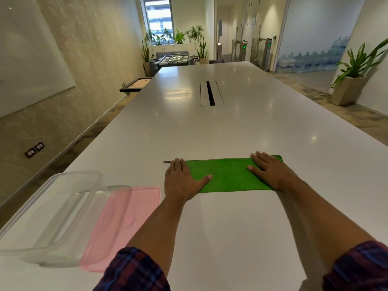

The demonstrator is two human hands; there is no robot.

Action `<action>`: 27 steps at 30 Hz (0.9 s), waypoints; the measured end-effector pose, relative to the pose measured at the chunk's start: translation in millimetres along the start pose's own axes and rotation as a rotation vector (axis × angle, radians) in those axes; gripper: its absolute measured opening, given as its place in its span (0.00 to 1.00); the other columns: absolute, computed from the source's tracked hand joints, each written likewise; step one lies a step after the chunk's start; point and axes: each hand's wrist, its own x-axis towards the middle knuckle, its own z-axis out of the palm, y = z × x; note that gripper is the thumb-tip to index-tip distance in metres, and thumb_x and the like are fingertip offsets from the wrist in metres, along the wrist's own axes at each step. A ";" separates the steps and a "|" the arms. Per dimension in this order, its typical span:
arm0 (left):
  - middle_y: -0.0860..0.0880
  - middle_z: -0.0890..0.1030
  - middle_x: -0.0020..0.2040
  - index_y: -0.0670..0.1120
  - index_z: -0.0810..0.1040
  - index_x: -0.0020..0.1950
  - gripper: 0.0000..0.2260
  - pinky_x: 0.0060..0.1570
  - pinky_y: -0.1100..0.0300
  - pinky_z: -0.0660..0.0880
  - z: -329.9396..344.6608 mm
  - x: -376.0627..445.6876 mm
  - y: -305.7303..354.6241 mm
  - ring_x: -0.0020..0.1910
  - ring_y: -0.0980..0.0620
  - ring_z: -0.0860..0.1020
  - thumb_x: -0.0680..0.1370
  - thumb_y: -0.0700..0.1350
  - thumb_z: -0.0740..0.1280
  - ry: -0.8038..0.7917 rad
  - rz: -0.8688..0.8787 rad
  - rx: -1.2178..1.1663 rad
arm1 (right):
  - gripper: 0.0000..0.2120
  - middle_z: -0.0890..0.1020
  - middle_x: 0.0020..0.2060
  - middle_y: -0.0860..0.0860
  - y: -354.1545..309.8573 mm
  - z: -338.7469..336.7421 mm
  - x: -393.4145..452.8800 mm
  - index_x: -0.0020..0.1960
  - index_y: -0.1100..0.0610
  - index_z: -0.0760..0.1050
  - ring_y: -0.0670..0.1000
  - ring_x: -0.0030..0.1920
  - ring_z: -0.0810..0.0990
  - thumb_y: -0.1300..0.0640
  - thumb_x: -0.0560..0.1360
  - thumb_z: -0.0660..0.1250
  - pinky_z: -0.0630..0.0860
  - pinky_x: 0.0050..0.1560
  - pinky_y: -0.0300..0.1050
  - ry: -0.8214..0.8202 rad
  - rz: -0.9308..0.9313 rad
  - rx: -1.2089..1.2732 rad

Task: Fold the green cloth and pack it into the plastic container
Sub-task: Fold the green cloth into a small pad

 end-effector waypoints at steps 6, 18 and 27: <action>0.40 0.53 0.83 0.38 0.50 0.82 0.61 0.80 0.48 0.52 -0.9 -0.7 -0.3 0.82 0.44 0.51 0.65 0.84 0.45 0.000 -0.006 0.009 | 0.37 0.53 0.83 0.48 4.8 4.8 2.8 0.83 0.44 0.50 0.49 0.82 0.50 0.28 0.79 0.43 0.48 0.80 0.49 0.059 0.038 -0.025; 0.39 0.51 0.83 0.38 0.48 0.82 0.61 0.80 0.47 0.50 -0.8 -3.0 0.4 0.83 0.43 0.49 0.65 0.84 0.44 -0.027 -0.025 0.019 | 0.43 0.55 0.83 0.48 7.5 0.9 -2.6 0.83 0.46 0.52 0.49 0.82 0.51 0.25 0.75 0.40 0.50 0.81 0.51 0.063 -0.006 0.018; 0.39 0.51 0.83 0.37 0.48 0.82 0.64 0.80 0.46 0.49 -0.5 -3.0 -0.4 0.82 0.42 0.49 0.63 0.85 0.42 -0.035 -0.019 0.041 | 0.33 0.57 0.82 0.47 7.3 -3.5 -5.2 0.82 0.46 0.57 0.48 0.82 0.53 0.33 0.82 0.50 0.51 0.81 0.50 0.064 0.004 0.112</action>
